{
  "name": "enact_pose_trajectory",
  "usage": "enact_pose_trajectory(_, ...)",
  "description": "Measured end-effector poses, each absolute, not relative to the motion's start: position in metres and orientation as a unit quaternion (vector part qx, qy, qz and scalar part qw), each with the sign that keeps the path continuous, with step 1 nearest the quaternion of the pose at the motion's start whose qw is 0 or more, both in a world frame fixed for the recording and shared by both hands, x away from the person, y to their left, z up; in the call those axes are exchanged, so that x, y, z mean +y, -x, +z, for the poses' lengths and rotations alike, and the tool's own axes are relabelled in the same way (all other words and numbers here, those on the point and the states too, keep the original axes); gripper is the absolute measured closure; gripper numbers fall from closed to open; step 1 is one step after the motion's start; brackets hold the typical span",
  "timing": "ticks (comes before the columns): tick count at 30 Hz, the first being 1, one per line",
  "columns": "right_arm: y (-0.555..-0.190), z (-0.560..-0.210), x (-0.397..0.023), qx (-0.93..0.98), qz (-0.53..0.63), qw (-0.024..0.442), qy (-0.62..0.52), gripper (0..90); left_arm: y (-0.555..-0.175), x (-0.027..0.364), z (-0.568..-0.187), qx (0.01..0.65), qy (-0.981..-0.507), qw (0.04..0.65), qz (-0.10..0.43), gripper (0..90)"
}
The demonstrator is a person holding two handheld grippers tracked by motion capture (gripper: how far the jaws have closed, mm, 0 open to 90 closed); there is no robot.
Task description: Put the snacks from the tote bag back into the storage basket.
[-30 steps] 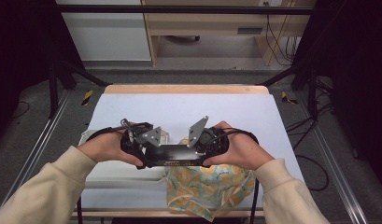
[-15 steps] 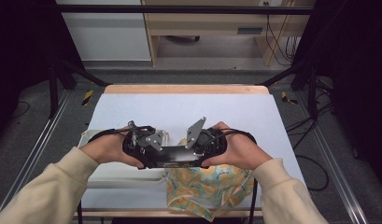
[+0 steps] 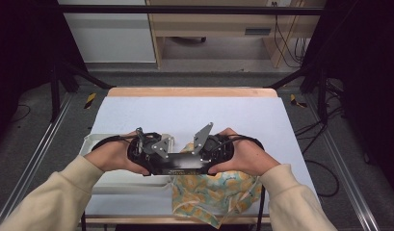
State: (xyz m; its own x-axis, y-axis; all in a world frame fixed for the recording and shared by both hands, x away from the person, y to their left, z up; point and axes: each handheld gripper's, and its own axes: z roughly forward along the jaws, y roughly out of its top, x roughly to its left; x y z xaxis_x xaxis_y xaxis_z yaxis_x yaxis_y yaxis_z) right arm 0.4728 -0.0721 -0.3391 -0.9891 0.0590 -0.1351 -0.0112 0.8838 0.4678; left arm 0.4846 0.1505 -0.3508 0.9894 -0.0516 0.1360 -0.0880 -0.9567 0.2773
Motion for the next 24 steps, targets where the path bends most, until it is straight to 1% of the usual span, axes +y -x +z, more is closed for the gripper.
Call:
enact_pose_trajectory(1,-0.473,-0.339,-0.073,0.967,0.244,0.073,-0.016,30.5,-0.484,0.151,-0.352,-0.037,-0.988,0.138,0.063,43.2)
enact_pose_trajectory(2,-0.473,-0.339,-0.073,0.967,0.244,0.073,-0.016,30.5,-0.483,0.152,-0.352,-0.04,-0.988,0.135,0.064,43.2)
enact_pose_trajectory(3,-0.473,-0.339,-0.074,0.965,0.25,0.072,-0.02,27.9,-0.483,0.154,-0.353,-0.039,-0.988,0.138,0.063,43.3)
enact_pose_trajectory(4,-0.472,-0.337,-0.076,0.963,0.257,0.075,-0.027,24.6,-0.483,0.155,-0.353,-0.039,-0.988,0.138,0.063,43.3)
enact_pose_trajectory(5,-0.473,-0.335,-0.08,0.959,0.269,0.083,-0.04,18.3,-0.484,0.159,-0.352,-0.032,-0.987,0.143,0.062,43.2)
enact_pose_trajectory(6,-0.473,-0.335,-0.08,0.959,0.269,0.083,-0.04,18.3,-0.484,0.159,-0.352,-0.032,-0.987,0.143,0.062,43.2)
enact_pose_trajectory(7,-0.472,-0.333,-0.085,0.954,0.28,0.09,-0.058,16.1,-0.485,0.161,-0.352,-0.028,-0.987,0.146,0.064,43.2)
enact_pose_trajectory(9,-0.472,-0.333,-0.087,0.952,0.285,0.091,-0.065,14.6,-0.486,0.166,-0.35,-0.024,-0.987,0.147,0.065,43.2)
enact_pose_trajectory(13,-0.469,-0.332,-0.104,0.938,0.308,0.107,-0.113,11.5,-0.489,0.177,-0.346,-0.016,-0.986,0.152,0.073,43.2)
enact_pose_trajectory(19,-0.457,-0.343,-0.139,0.904,0.342,0.145,-0.213,10.3,-0.491,0.198,-0.344,0.005,-0.984,0.161,0.08,43.2)
enact_pose_trajectory(20,-0.457,-0.343,-0.139,0.904,0.342,0.145,-0.213,10.3,-0.492,0.201,-0.344,0.01,-0.984,0.161,0.08,43.2)
enact_pose_trajectory(24,-0.446,-0.355,-0.151,0.882,0.353,0.179,-0.256,10.7,-0.495,0.213,-0.343,0.023,-0.982,0.168,0.084,43.2)
